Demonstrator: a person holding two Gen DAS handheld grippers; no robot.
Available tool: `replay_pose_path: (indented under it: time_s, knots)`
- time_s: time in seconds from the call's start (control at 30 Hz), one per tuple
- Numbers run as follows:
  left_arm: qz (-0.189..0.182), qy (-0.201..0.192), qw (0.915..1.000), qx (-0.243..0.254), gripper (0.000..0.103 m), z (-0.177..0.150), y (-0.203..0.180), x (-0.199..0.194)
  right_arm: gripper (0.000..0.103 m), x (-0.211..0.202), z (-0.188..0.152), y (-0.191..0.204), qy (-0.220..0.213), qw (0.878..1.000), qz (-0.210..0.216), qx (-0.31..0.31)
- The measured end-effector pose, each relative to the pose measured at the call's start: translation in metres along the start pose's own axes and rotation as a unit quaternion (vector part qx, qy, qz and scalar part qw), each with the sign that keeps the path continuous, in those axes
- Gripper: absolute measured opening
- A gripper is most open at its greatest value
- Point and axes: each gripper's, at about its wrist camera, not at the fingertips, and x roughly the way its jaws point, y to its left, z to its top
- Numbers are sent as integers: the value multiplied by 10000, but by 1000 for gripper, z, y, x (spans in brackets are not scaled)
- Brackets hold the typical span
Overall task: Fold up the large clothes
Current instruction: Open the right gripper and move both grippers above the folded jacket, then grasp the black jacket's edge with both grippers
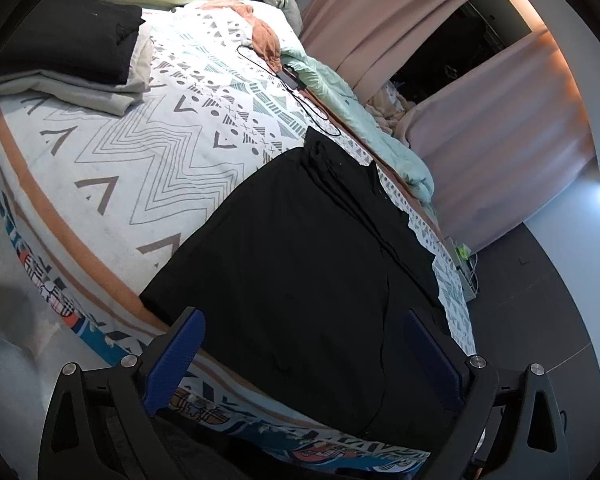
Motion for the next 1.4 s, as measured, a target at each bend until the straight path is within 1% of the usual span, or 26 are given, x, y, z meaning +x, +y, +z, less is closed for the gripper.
replay_pose_path:
  time_s: [0.13, 0.2, 0.27, 0.3, 0.37, 0.4, 0.47, 0.5, 0.53, 0.6, 0.67, 0.73, 0.8, 0.9, 0.97, 1.07, 1.17, 1.23, 1.3, 1.37, 1.4]
  knots:
    - [70, -71, 9999, -7, 98, 1, 11, -11, 103, -18, 4, -17, -96, 9999, 4, 50]
    - [22, -57, 10000, -77, 96, 4, 20, -13, 102, -27, 7, -25, -162, 9999, -5, 41]
    - [75, -11, 9999, -80, 88, 6, 29, -14, 102, -33, 10, -34, -221, 9997, -49, 40]
    - [120, 24, 9999, -77, 85, 7, 33, -12, 101, -36, 12, -41, -264, 9996, -92, 45]
    - [82, 104, 9998, -144, 77, 9, 43, -9, 100, -41, 15, -54, -307, 9994, -127, 106]
    - [50, 143, 9997, -200, 75, 11, 48, -8, 97, -41, 17, -60, -308, 9993, -150, 154]
    - [5, 203, 9994, -270, 70, 14, 59, -6, 88, -39, 21, -71, -299, 9991, -183, 242]
    - [8, 219, 9994, -278, 69, 15, 62, -4, 84, -39, 23, -77, -305, 9989, -214, 288]
    - [25, 236, 9993, -276, 68, 16, 65, -3, 83, -39, 26, -84, -328, 9986, -234, 334]
    - [28, 264, 9993, -275, 67, 18, 70, 1, 83, -42, 31, -95, -387, 9981, -235, 411]
    - [-19, 324, 9990, -297, 67, 19, 76, 6, 83, -43, 37, -106, -475, 9973, -325, 457]
    - [43, 389, 9989, -270, 67, 19, 79, 12, 83, -45, 42, -116, -524, 9967, -389, 487]
    - [79, 454, 9985, -304, 67, 18, 84, 19, 83, -44, 45, -127, -534, 9961, -440, 554]
    - [17, 597, 9973, -429, 65, 16, 89, 30, 83, -40, 47, -141, -511, 9957, -420, 643]
    - [-10, 662, 9969, -434, 64, 15, 89, 35, 82, -34, 49, -145, -479, 9960, -359, 669]
    - [-39, 653, 9971, -393, 64, 16, 86, 38, 80, -22, 47, -151, -340, 9963, -244, 750]
    - [-66, 718, 9961, -506, 64, 20, 87, 38, 78, -8, 43, -157, -83, 9961, -164, 862]
    - [-301, 836, 9940, -631, 64, 20, 88, 40, 77, 0, 40, -159, 103, 9951, 79, 976]
    - [-510, 904, 9913, -805, 64, 21, 90, 39, 76, 0, 38, -159, 140, 9944, 286, 1011]
    - [-731, 881, 9890, -933, 64, 23, 91, 36, 74, -4, 39, -154, 141, 9935, 568, 978]
    - [-829, 874, 9879, -981, 64, 24, 91, 35, 73, -7, 41, -150, 103, 9924, 790, 940]
